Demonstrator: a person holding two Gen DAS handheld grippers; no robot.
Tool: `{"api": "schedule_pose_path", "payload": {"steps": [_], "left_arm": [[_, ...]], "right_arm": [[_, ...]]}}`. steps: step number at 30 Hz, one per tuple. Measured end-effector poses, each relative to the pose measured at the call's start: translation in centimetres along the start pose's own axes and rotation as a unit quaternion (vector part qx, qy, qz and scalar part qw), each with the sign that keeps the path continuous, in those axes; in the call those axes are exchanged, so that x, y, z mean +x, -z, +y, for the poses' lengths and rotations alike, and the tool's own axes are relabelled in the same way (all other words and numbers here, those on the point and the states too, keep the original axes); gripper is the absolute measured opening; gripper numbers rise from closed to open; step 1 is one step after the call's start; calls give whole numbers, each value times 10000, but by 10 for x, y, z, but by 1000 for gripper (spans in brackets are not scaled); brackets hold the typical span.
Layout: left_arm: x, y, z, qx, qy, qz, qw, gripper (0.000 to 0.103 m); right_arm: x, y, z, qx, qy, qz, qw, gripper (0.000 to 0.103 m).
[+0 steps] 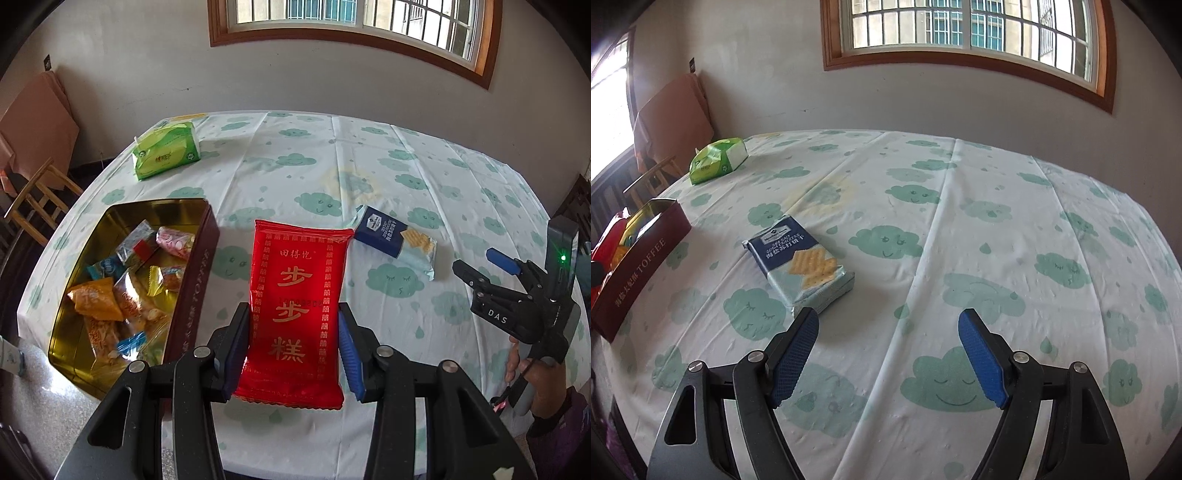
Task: Organize snacks
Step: 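Lift the red packet with left while right grasps the blue soda cracker packet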
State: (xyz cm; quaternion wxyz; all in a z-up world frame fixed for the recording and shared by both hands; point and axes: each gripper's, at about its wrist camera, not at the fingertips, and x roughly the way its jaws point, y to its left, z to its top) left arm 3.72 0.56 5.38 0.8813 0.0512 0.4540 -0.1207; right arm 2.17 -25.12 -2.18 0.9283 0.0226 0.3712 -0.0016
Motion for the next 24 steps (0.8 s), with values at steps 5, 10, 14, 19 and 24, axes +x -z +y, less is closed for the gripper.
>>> {"api": "schedule_pose_path", "payload": {"steps": [5, 10, 14, 19, 24], "left_arm": [[-12, 9, 12, -81, -16, -49, 10000, 41], [-21, 13, 27, -202, -90, -91, 9997, 41], [-26, 16, 35, -290, -143, -95, 9994, 41], [-32, 20, 42, -359, -218, -90, 9991, 41], [-39, 23, 54, -565, -258, -89, 9980, 41]], "right_arm": [[-6, 1, 9, -241, -147, -167, 9995, 78], [-9, 0, 23, -674, -679, -250, 9951, 78], [-2, -7, 32, -848, -922, -210, 9919, 78], [12, -29, 44, -1220, -1232, -120, 9848, 78], [43, -43, 56, -1797, -1178, 168, 9765, 79]]}}
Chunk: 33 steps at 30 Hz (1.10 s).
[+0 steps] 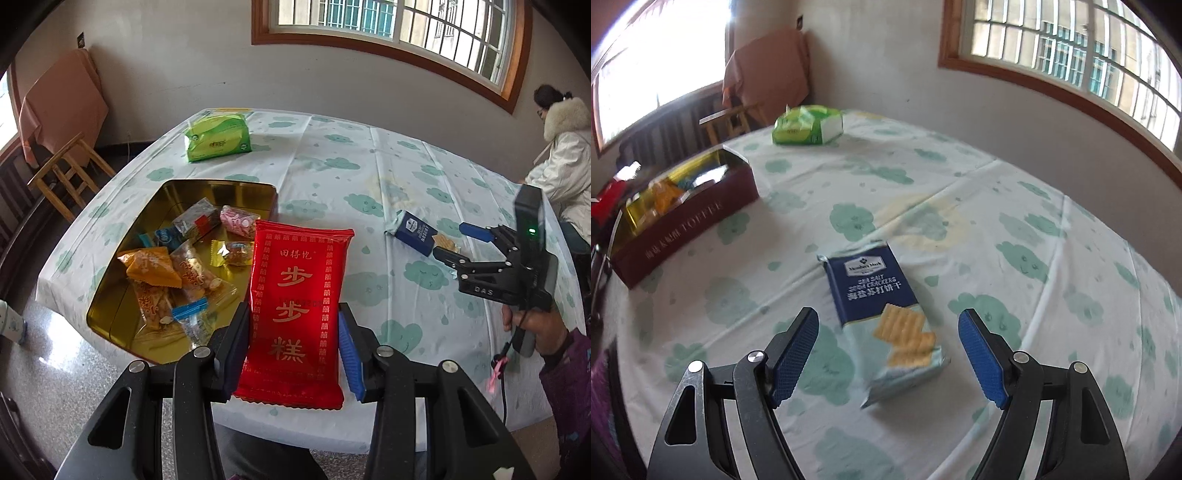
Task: Organize snacks
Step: 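Lift the red packet with left while right grasps the blue soda cracker packet, then lower the red packet into the tin and open the left gripper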
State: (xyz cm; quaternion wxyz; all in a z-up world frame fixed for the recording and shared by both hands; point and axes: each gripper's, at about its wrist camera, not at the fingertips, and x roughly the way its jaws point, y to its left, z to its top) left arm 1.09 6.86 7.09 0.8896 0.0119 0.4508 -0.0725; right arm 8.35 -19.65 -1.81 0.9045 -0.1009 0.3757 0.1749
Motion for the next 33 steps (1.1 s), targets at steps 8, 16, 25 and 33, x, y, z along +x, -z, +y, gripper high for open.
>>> {"api": "schedule_pose_path", "payload": {"steps": [8, 16, 25, 33], "left_arm": [[-12, 0, 33, -329, -237, -30, 9992, 41], [-18, 4, 74, -685, -495, -70, 9964, 41], [-17, 11, 115, -989, -682, -16, 9928, 41], [-12, 13, 121, -941, -639, -48, 9935, 41]], "right_arm": [[40, -14, -6, -191, -294, 518, 9980, 77], [37, -16, 0, 286, -136, 741, 9967, 51], [-2, -1, 53, 849, -544, 125, 9948, 51], [5, 8, 66, 1118, -489, 154, 9924, 51]]}}
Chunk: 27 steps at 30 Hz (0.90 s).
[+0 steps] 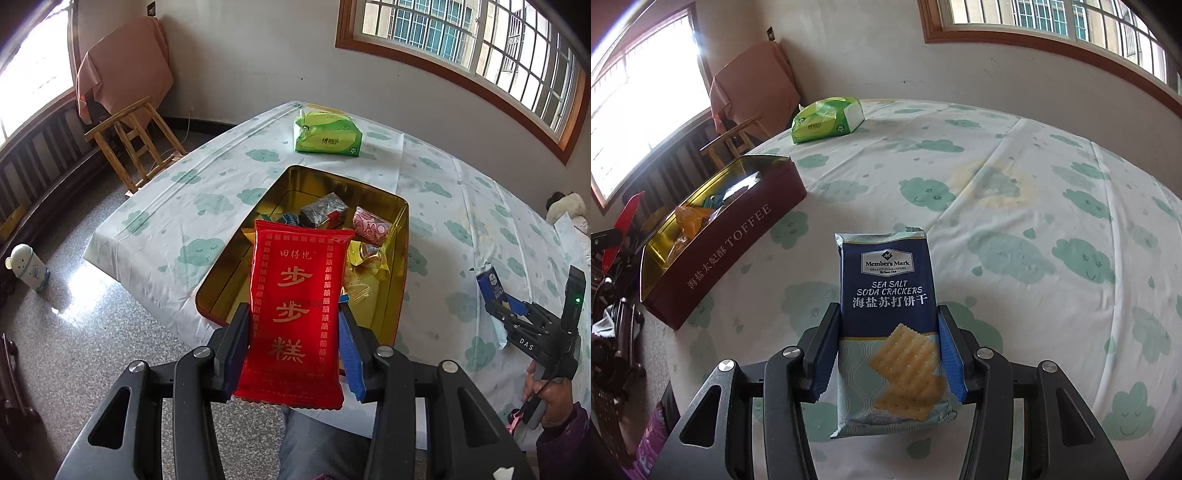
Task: Organize snacks
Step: 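Lower the red packet into the tin and open the left gripper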
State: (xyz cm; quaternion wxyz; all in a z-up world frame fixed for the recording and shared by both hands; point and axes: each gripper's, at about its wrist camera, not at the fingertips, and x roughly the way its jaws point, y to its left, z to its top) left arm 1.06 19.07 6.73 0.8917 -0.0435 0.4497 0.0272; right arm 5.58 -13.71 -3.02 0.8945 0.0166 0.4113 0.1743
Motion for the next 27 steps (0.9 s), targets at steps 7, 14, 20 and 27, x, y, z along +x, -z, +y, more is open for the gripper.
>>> {"api": "schedule_pose_path", "payload": {"steps": [7, 14, 20, 27], "left_arm": [[9, -2, -6, 189, 169, 38, 9997, 41], [20, -7, -23, 482, 295, -6, 9984, 42], [33, -12, -35, 777, 239, -74, 9967, 42], [45, -16, -43, 986, 203, -143, 9948, 42]], "right_arm": [[3, 1, 2, 29, 135, -2, 9999, 51], [4, 1, 1, 44, 230, 48, 9997, 51], [6, 1, 3, -18, 313, 85, 9995, 51], [6, 1, 6, -102, 411, 112, 9990, 51]]}}
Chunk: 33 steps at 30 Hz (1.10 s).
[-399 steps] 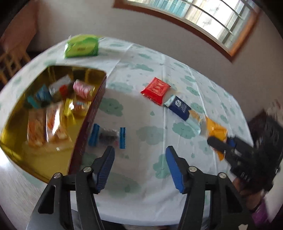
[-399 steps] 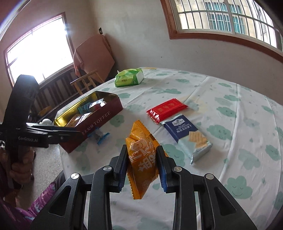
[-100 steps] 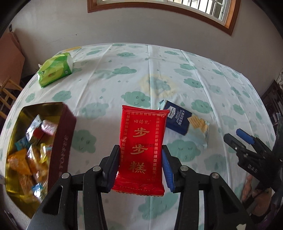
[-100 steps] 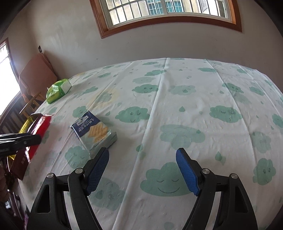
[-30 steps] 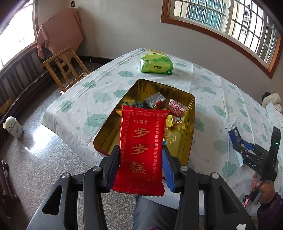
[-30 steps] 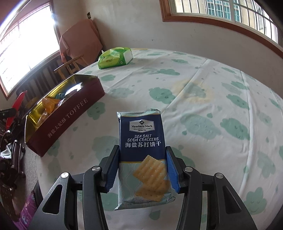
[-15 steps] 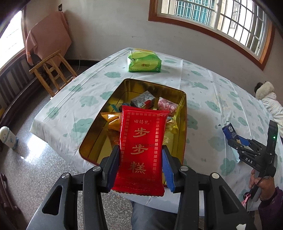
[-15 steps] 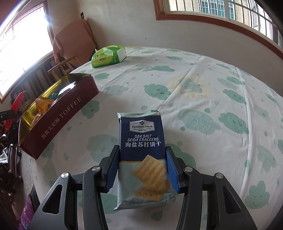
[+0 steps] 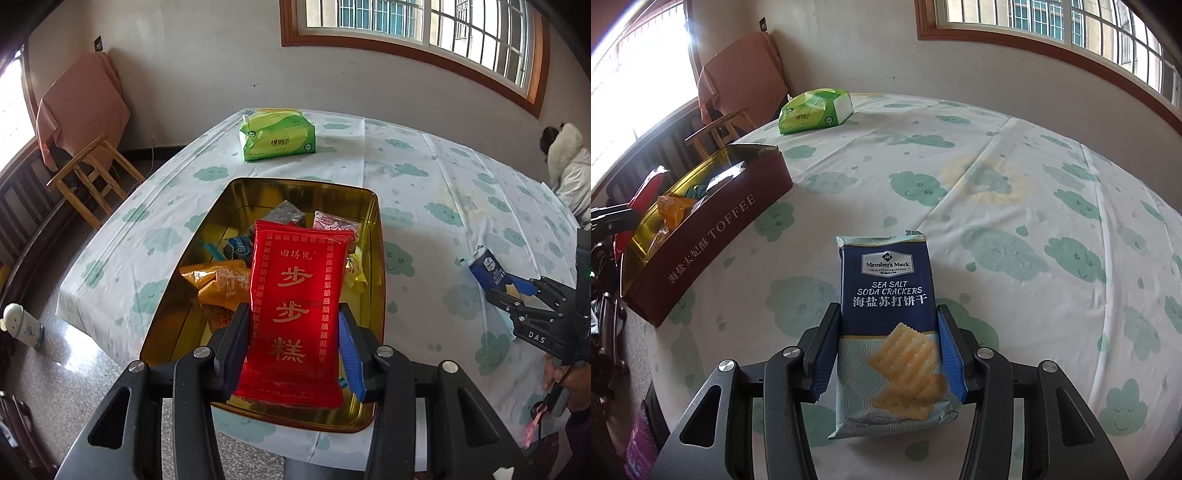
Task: Organize snacks
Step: 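Lower the red packet into the tin and open the left gripper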
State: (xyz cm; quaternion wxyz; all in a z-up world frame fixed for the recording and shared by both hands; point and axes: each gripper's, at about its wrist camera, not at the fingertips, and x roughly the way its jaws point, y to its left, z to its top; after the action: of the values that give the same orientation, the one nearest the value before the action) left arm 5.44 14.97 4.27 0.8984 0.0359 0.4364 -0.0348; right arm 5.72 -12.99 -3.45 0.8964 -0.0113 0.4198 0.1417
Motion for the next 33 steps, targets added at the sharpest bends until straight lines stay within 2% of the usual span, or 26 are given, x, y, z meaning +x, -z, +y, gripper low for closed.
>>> {"api": "schedule_pose_path", "payload": {"steps": [22, 33], "left_arm": [[37, -14, -7, 239, -113, 7, 9997, 42], [37, -14, -10, 296, -207, -73, 9993, 42]], "right_arm": [[1, -1, 3, -43, 54, 20, 10000, 51], [2, 0, 4, -56, 80, 17, 10000, 51]]}}
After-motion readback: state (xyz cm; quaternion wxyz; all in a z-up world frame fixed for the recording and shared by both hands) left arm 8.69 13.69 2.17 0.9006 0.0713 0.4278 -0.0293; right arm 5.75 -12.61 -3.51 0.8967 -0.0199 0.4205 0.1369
